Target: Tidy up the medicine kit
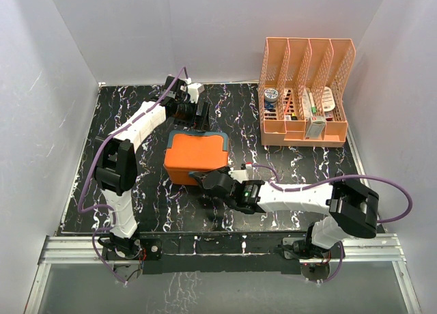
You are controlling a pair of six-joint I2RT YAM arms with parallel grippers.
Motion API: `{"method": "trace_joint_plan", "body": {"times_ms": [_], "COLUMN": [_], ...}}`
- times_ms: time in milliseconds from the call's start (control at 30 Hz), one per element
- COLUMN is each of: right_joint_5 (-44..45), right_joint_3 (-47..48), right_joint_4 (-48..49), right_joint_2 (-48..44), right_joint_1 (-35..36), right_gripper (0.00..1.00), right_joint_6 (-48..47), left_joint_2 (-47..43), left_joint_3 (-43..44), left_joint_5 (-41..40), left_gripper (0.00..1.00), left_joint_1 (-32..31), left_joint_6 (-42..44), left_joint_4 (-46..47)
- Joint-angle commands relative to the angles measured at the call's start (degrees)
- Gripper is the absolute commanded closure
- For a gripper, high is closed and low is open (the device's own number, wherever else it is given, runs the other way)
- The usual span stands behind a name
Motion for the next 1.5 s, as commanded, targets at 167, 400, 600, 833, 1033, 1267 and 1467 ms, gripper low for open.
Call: {"method": "trace_joint_plan", "body": {"times_ms": [167,400,600,833,1033,1267,1467], "right_joint_5": [11.0,13.7,16.4,19.7,20.9,22.8,22.9], "right_joint_3": [-2.4,0.0,2.1,6.2,7.0,6.9,5.3], "right_joint_4": [-27.3,-31.8,-36.5,-40.1,-39.8,-41.1,-37.2], "right_joint_2": [4.0,-2.2,-7.7,-13.9,-18.1,-18.7,-16.5], "right_joint_1": [-5.4,-3.9,-2.1,-1.0,-0.9,-0.9,-2.3], "right_gripper": [0.93,0.93,0.92,0.89,0.88,0.87,0.87], "right_joint_6": [1.9,-4.4,-8.1,-15.8,-24.0,-27.2,-28.1], "left_joint_2": [-0.8,0.8,1.7,1.4,2.2,2.0,-2.6], "left_joint_3": [-0.8,4.1,7.4,11.8,17.8,21.7,14.3], "left_joint_5": [2.5,1.7,0.7,-1.0,-3.7,-6.7,-8.8], "left_gripper": [0.06,0.06,0.05,0.04,0.01,0.01,0.01], "left_joint_1": [-1.1,-0.5,0.1,2.2,4.4,8.6,12.1], "left_joint_6": [3.2,3.0,2.9,2.8,3.4,3.1,6.0], "left_joint_4": [-12.8,-13.6,-14.1,-13.6,-13.3,-12.8,-13.6]}}
